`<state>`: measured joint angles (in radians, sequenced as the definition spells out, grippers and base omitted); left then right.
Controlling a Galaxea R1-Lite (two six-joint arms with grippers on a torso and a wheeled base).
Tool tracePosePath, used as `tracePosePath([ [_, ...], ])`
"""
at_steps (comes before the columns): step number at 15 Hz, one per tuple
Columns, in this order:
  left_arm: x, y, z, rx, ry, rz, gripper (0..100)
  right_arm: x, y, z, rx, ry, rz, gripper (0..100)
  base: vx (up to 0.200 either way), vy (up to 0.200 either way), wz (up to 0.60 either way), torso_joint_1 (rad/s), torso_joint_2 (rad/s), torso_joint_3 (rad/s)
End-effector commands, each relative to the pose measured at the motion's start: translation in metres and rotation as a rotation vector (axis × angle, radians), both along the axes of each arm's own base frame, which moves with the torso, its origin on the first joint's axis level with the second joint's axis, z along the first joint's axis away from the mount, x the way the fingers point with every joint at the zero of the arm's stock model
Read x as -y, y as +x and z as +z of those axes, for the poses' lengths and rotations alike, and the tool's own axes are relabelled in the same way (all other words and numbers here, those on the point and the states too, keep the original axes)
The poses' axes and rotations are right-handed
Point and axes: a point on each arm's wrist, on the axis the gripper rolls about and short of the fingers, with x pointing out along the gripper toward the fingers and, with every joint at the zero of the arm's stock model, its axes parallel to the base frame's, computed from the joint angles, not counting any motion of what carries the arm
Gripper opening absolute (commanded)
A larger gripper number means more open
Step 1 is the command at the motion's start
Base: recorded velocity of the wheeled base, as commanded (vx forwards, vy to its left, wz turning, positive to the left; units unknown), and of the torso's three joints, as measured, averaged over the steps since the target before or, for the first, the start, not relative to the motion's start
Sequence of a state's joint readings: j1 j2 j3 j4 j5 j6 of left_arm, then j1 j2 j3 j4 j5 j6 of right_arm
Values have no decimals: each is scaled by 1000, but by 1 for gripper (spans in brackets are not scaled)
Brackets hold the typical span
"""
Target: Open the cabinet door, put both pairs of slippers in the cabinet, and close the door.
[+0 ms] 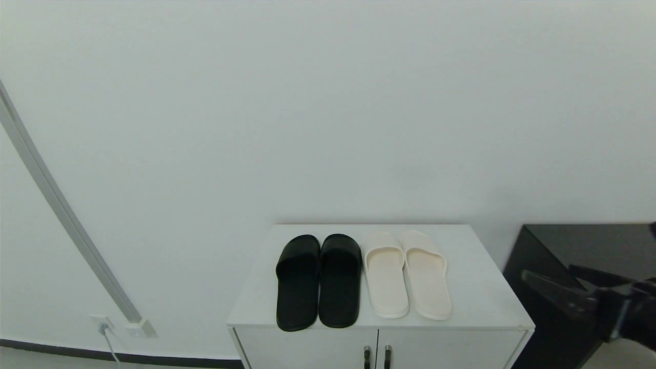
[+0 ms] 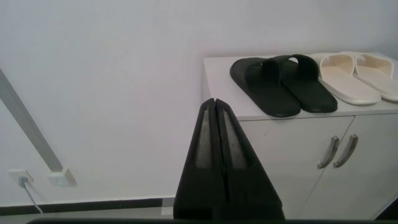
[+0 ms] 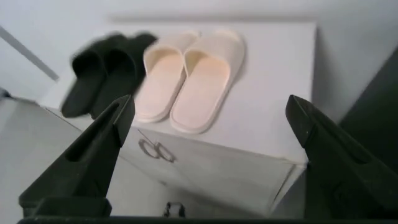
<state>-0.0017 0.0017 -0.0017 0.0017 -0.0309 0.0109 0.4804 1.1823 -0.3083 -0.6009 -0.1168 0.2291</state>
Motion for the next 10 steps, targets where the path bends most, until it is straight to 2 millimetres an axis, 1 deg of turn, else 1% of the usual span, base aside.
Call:
tracePosePath([
  [1,0,0,0,0,0,0,0,-50,32,-18,-104,-42,28,100,0,0,0,0,0,0],
  [5,0,0,0,0,0,0,0,-91,53,-36,-138,-63,-77,100,0,0,0,0,0,0],
  [7,0,0,0,0,1,0,0,-103,66,-48,-129,-71,-115,100,0,0,0,0,0,0],
  [10,0,0,0,0,0,0,0,-123,75,-65,-82,-76,-152,100,0,0,0,0,0,0],
])
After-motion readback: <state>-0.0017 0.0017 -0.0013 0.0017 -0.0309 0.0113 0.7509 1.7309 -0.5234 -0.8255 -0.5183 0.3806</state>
